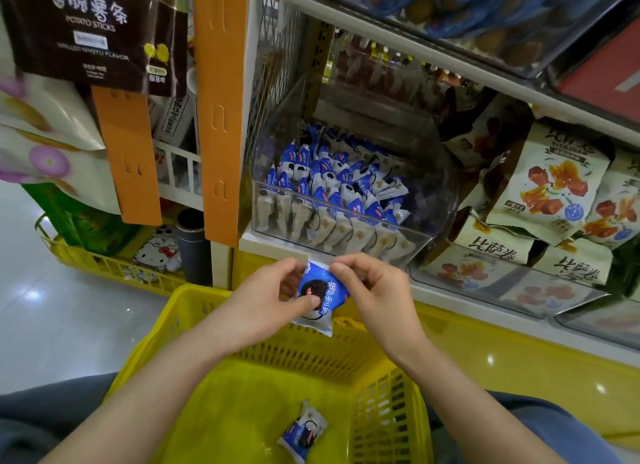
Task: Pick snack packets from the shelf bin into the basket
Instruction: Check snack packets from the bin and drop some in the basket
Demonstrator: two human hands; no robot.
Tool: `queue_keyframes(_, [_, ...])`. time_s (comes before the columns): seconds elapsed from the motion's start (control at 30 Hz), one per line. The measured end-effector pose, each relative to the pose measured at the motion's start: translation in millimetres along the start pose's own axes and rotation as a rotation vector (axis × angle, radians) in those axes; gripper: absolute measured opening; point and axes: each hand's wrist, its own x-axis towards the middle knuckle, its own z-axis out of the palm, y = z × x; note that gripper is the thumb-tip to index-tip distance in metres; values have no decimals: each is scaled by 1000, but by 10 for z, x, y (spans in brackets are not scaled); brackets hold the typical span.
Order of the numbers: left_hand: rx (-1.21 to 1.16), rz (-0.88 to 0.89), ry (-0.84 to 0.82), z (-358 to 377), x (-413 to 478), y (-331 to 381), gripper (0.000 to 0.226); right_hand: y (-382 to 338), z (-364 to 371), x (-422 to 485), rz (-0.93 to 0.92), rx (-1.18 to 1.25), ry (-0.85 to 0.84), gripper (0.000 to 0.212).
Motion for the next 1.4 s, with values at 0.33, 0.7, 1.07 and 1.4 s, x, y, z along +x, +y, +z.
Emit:
queue_keyframes(0.33, [-377,146,244,-134,155,177,21,-429,-480,470,-109,-155,-15,19])
queue_keyframes(0.7, [-608,184,343,-226,381,343,20,-224,-771,1439,201,-1381,-352,22])
queue_keyframes(1.07, [-627,138,386,-341,409,336,20,81,-615,1793,533,-954,-253,38])
queue_keyframes(1.4, [-583,123,392,-324,381,343,27,172,-542,1755,569,-814,-43,38])
